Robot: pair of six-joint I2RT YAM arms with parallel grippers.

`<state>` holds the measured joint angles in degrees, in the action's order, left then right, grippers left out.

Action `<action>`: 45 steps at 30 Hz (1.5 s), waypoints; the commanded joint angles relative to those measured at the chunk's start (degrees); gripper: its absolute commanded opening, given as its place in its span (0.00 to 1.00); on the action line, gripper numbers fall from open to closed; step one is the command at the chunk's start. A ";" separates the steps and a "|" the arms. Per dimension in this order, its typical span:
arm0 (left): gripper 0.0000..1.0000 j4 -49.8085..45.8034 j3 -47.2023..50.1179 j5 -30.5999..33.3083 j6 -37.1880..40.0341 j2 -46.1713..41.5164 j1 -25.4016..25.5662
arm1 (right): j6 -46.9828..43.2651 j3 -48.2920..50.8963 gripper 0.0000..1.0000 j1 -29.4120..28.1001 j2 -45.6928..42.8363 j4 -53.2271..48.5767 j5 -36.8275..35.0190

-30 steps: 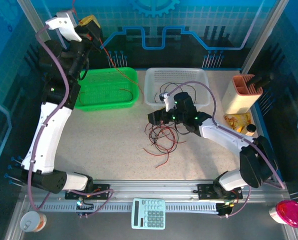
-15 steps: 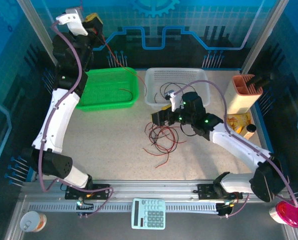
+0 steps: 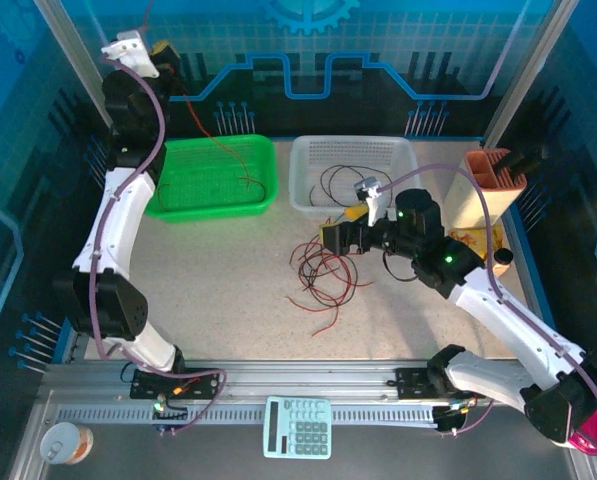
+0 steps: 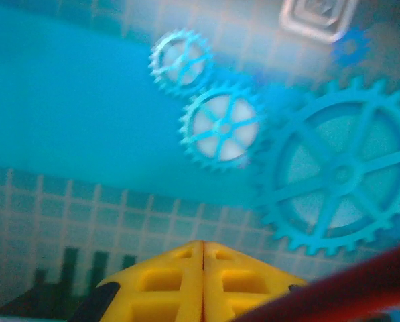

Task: Untangle the cables

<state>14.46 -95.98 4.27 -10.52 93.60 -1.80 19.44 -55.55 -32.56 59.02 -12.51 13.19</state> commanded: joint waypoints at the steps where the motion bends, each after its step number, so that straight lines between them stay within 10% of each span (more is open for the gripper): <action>1: 0.00 -1.63 4.19 -0.44 -0.97 2.47 -3.12 | 0.33 0.90 0.90 0.94 -1.28 -1.70 -2.11; 14: 0.00 -24.78 11.34 -1.33 10.66 6.21 -3.81 | 1.03 0.62 0.90 0.96 1.43 -1.04 -0.01; 24: 0.05 -45.80 1.51 20.31 24.95 19.24 2.11 | 1.79 -0.03 0.89 0.90 3.11 -0.55 -0.08; 45: 0.72 -56.65 -12.78 26.79 22.68 27.44 3.63 | 1.20 -0.88 0.90 0.88 1.22 -3.00 -1.46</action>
<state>-39.88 -106.37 29.76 13.50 120.99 2.26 20.73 -55.44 -32.18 61.45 -14.22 12.36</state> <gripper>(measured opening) 0.705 0.894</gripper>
